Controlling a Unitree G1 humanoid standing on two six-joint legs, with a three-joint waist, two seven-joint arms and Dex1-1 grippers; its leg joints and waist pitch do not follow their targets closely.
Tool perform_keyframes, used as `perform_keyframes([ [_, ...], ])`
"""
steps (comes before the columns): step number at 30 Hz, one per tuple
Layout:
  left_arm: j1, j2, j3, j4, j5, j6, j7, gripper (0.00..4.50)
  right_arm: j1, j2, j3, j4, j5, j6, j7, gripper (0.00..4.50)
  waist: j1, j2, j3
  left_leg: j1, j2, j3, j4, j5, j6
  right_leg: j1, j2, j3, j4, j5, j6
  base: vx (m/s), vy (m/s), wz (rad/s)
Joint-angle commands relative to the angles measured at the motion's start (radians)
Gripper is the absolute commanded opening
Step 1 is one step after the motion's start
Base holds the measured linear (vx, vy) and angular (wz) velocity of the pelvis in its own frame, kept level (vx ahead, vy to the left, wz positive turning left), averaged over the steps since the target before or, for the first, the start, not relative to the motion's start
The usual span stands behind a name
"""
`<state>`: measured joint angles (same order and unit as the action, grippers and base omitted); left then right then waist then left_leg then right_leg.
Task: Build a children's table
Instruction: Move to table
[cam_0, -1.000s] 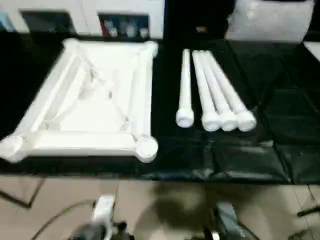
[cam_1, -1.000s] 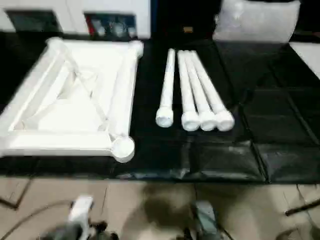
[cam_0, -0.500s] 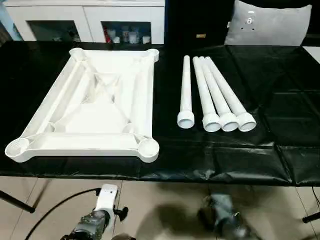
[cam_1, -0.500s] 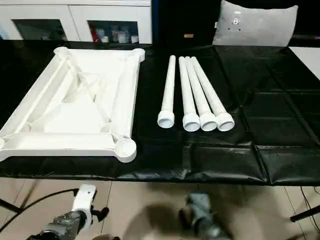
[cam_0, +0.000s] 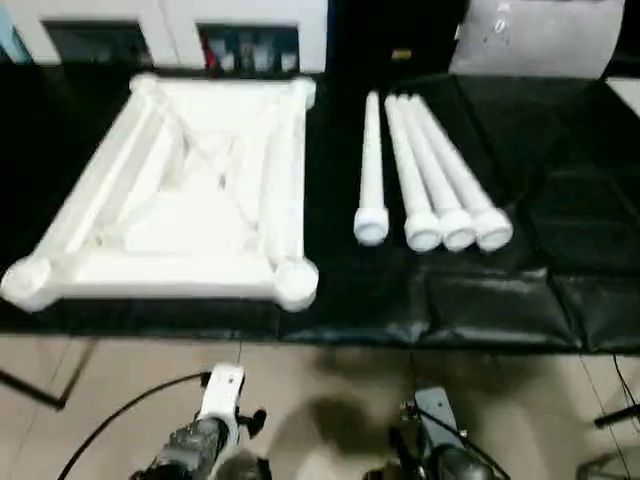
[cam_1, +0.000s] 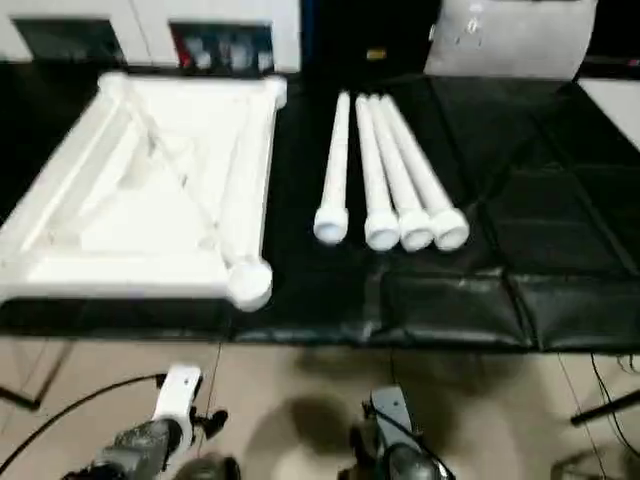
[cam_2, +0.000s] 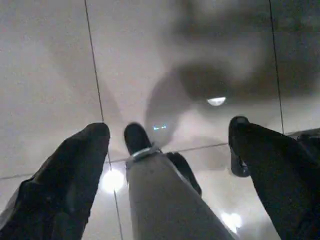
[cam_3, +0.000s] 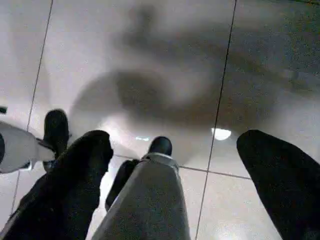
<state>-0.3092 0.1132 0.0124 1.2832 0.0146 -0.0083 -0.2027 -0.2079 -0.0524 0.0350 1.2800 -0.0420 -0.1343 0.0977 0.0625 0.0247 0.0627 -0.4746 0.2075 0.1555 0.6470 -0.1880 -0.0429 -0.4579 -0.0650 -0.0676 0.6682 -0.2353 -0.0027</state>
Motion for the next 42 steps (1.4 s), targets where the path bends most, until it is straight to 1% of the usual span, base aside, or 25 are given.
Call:
perform_keyframes([
  [1, 0.013, 0.007, 0.002, 0.006, 0.005, 0.003, 0.001, 4.47, -0.004, 0.003, 0.000, 0.009, -0.009, -0.004, -0.011, 4.50, -0.004, 0.010, -0.034, 0.075, 0.019, 0.008, -0.088, -0.351, 0.176, 0.036, -0.076, -0.009, -0.131, -0.053, -0.297, -0.177, 0.028, -0.04],
  [2, 0.013, 0.007, 0.002, 0.006, 0.005, 0.003, 0.001, 4.47, -0.005, 0.003, -0.001, 0.009, -0.010, -0.004, -0.012, 4.50, -0.016, 0.009, 0.008, 0.136, 0.018, 0.001, -0.085, -0.655, 0.021, 0.005, -0.078, -0.028, -0.187, -0.619, -0.160, -0.177, 0.028, -0.04],
  [3, 0.014, 0.007, 0.002, 0.006, 0.006, 0.004, 0.000, 4.47, -0.008, -0.001, -0.004, 0.012, -0.016, -0.007, -0.022, 4.50, -0.045, 0.022, 0.048, 0.177, 0.013, -0.016, -0.098, -0.865, -0.079, -0.005, -0.027, -0.156, -0.261, -0.855, 0.023, -0.178, 0.036, -0.14],
  [4, 0.015, 0.008, 0.001, 0.005, 0.008, 0.004, -0.001, 4.47, -0.009, -0.003, -0.007, 0.013, -0.017, -0.009, -0.026, 4.50, -0.023, 0.052, 0.051, 0.061, 0.044, -0.005, -0.207, -0.952, -0.090, 0.107, -0.007, -0.171, -0.109, -0.704, 0.006, -0.248, 0.096, -0.19],
  [5, 0.019, 0.009, 0.001, 0.001, 0.008, 0.003, -0.005, 4.47, -0.008, -0.006, -0.019, 0.016, -0.008, -0.020, -0.003, 4.50, 0.080, 0.057, 0.031, -0.104, 0.019, 0.089, -0.303, -1.051, -0.156, 0.264, 0.022, -0.112, 0.126, -0.387, -0.039, -0.248, 0.096, -0.19],
  [6, 0.020, 0.009, 0.001, 0.000, 0.008, 0.002, -0.007, 4.47, -0.006, -0.006, -0.025, 0.016, -0.001, -0.025, 0.014, 4.50, 0.119, 0.038, -0.013, -0.040, 0.016, 0.151, -0.254, -0.753, -0.138, 0.242, 0.007, -0.019, 0.103, -0.498, -0.038, -0.215, 0.030, 0.23],
  [7, 0.022, 0.009, 0.001, -0.002, 0.009, 0.000, -0.010, 4.47, -0.006, -0.008, -0.030, 0.017, 0.006, -0.030, 0.027, 4.50, 0.078, -0.012, -0.042, 0.110, 0.035, 0.130, -0.149, -0.493, -0.127, 0.138, -0.065, 0.037, 0.031, -0.754, -0.001, 0.031, -0.236, 0.54],
  [8, 0.027, 0.009, 0.006, -0.009, 0.003, -0.005, -0.030, 4.47, -0.003, -0.011, -0.039, 0.017, 0.016, -0.051, 0.058, 4.50, 0.093, 0.011, 0.011, 0.166, 0.004, -0.037, 0.042, -0.080, -0.015, 0.046, -0.249, 0.164, -0.245, -0.974, -0.101, 0.031, -0.236, 0.54],
  [9, 0.030, 0.008, 0.009, -0.013, -0.002, -0.007, -0.042, 4.47, -0.002, -0.012, -0.041, 0.016, 0.020, -0.062, 0.071, 4.50, 0.107, -0.008, 0.018, 0.090, -0.018, -0.065, 0.048, 0.034, 0.015, 0.111, -0.217, 0.166, -0.226, -0.881, -0.132, 0.129, -0.140, -0.07],
  [10, 0.034, 0.008, 0.012, -0.017, -0.006, -0.007, -0.050, 4.47, -0.001, -0.014, -0.038, 0.015, 0.017, -0.071, 0.076, 4.50, 0.115, -0.011, 0.031, 0.011, -0.034, -0.072, -0.019, 0.122, 0.015, 0.203, -0.143, 0.053, -0.167, -0.579, -0.131, 0.042, 0.111, -0.24],
  [11, 0.035, 0.008, 0.012, -0.019, -0.007, -0.007, -0.053, 4.47, -0.001, -0.015, -0.037, 0.015, 0.016, -0.074, 0.077, 4.50, 0.112, -0.005, 0.006, 0.049, -0.003, -0.063, -0.082, 0.111, 0.009, 0.189, -0.085, 0.036, -0.135, -0.382, -0.138, 0.042, 0.111, -0.24],
  [12, 0.048, 0.011, 0.012, -0.038, -0.008, -0.032, -0.062, 4.47, 0.000, -0.017, -0.039, 0.011, 0.023, -0.101, 0.111, 4.50, 0.104, 0.042, -0.041, 0.157, 0.037, -0.071, -0.074, 0.150, 0.091, 0.122, -0.050, 0.030, -0.067, 0.001, -0.186, -0.077, 0.055, 0.28],
  [13, 0.053, 0.012, 0.014, -0.050, -0.011, -0.043, -0.063, 4.47, 0.002, -0.018, -0.041, 0.005, 0.028, -0.116, 0.132, 4.50, 0.081, 0.037, -0.049, 0.166, 0.067, -0.085, -0.074, 0.182, 0.174, 0.112, -0.054, 0.042, -0.045, 0.130, -0.207, -0.066, 0.002, 0.16],
  [14, 0.062, 0.014, 0.014, -0.068, -0.014, -0.061, -0.068, 4.47, 0.005, -0.017, -0.039, -0.005, 0.030, -0.140, 0.151, 4.50, 0.079, 0.057, -0.048, 0.143, 0.091, -0.115, -0.064, 0.416, 0.420, 0.110, -0.072, 0.039, -0.010, 0.265, -0.197, -0.066, 0.002, 0.16],
  [15, 0.071, 0.015, 0.018, -0.091, -0.022, -0.079, -0.083, 4.47, 0.010, -0.016, -0.035, -0.017, 0.026, -0.165, 0.163, 4.50, 0.077, 0.050, -0.039, 0.125, 0.085, -0.109, -0.065, 0.414, 0.453, 0.116, -0.081, 0.040, -0.018, 0.265, -0.193, 0.000, 0.000, 0.00],
  [16, 0.071, 0.015, 0.018, -0.091, -0.022, -0.079, -0.083, 4.47, 0.010, -0.016, -0.035, -0.017, 0.026, -0.165, 0.163, 4.50, 0.077, 0.034, -0.034, 0.089, 0.050, -0.074, -0.058, 0.320, 0.420, 0.137, -0.103, 0.041, -0.046, 0.306, -0.191, 0.000, 0.000, 0.00],
  [17, 0.086, 0.017, 0.018, -0.123, -0.029, -0.094, -0.103, 4.47, 0.018, -0.014, -0.033, -0.034, 0.029, -0.192, 0.187, 4.50, 0.076, 0.026, -0.034, 0.071, 0.028, -0.057, -0.057, 0.268, 0.380, 0.156, -0.107, 0.037, -0.053, 0.345, -0.180, 0.000, 0.000, 0.00],
  [19, 0.146, 0.022, 0.026, -0.243, -0.063, -0.117, -0.186, 4.47, 0.049, -0.027, -0.021, -0.087, 0.029, -0.261, 0.263, 4.50, 0.073, 0.014, -0.027, 0.062, 0.023, -0.045, -0.087, 0.041, 0.243, 0.167, -0.103, 0.021, -0.073, 0.303, -0.162, 0.000, 0.000, 0.00],
  [20, 0.191, 0.029, 0.029, -0.332, -0.085, -0.129, -0.232, 4.47, 0.080, -0.044, -0.008, -0.141, 0.034, -0.297, 0.322, 4.50, 0.067, 0.028, -0.026, 0.068, 0.034, -0.050, -0.101, -0.047, 0.222, 0.164, -0.096, 0.018, -0.078, 0.247, -0.172, 0.000, 0.000, 0.00],
  [22, 0.244, 0.044, 0.026, -0.438, -0.104, -0.133, -0.265, 4.47, 0.133, -0.067, 0.000, -0.246, 0.064, -0.306, 0.403, 4.50, 0.041, 0.023, -0.024, 0.073, 0.037, -0.056, -0.107, -0.084, 0.238, 0.162, -0.078, 0.021, -0.071, 0.238, -0.196, 0.000, 0.000, 0.00],
  [26, 0.340, 0.074, 0.003, -0.639, -0.144, -0.111, -0.328, 4.47, 0.228, -0.118, 0.024, -0.520, 0.093, -0.224, 0.474, 4.50, 0.025, 0.014, -0.019, 0.073, 0.036, -0.056, -0.108, -0.071, 0.289, 0.162, -0.079, 0.020, -0.080, 0.240, -0.209, 0.000, 0.000, 0.00],
  [34, 0.496, 0.136, -0.042, -1.055, -0.236, 0.041, -0.470, 4.47, 0.337, -0.179, 0.046, -0.825, 0.147, -0.135, 0.568, 4.50, 0.026, 0.015, -0.004, 0.079, 0.029, -0.034, -0.144, -0.258, 0.136, 0.145, -0.079, 0.038, -0.118, -0.017, -0.196, -0.007, 0.005, 0.00],
  [37, 0.574, 0.190, -0.062, -1.257, -0.308, 0.115, -0.512, 4.47, 0.421, -0.225, 0.060, -1.012, 0.166, -0.090, 0.596, 4.50, 0.025, 0.011, -0.003, 0.077, 0.028, -0.028, -0.148, -0.230, 0.128, 0.143, -0.073, 0.039, -0.121, 0.011, -0.159, 0.000, 0.000, 0.00],
  [40, 0.656, 0.244, -0.062, -1.466, -0.376, 0.192, -0.527, 4.47, 0.522, -0.289, 0.077, -1.244, 0.238, 0.017, 0.653, 4.50, 0.027, 0.011, -0.011, 0.079, 0.022, -0.032, -0.130, -0.101, 0.183, 0.149, -0.057, 0.034, -0.108, 0.224, -0.111, 0.000, 0.000, 0.00],
  [42, 0.681, 0.254, -0.048, -1.550, -0.401, 0.234, -0.527, 4.47, 0.556, -0.310, 0.077, -1.330, 0.263, 0.048, 0.666, 4.50, 0.023, 0.011, -0.005, 0.081, 0.022, -0.027, -0.140, -0.149, 0.161, 0.140, -0.062, 0.038, -0.115, 0.178, -0.114, 0.000, 0.000, 0.00],
])
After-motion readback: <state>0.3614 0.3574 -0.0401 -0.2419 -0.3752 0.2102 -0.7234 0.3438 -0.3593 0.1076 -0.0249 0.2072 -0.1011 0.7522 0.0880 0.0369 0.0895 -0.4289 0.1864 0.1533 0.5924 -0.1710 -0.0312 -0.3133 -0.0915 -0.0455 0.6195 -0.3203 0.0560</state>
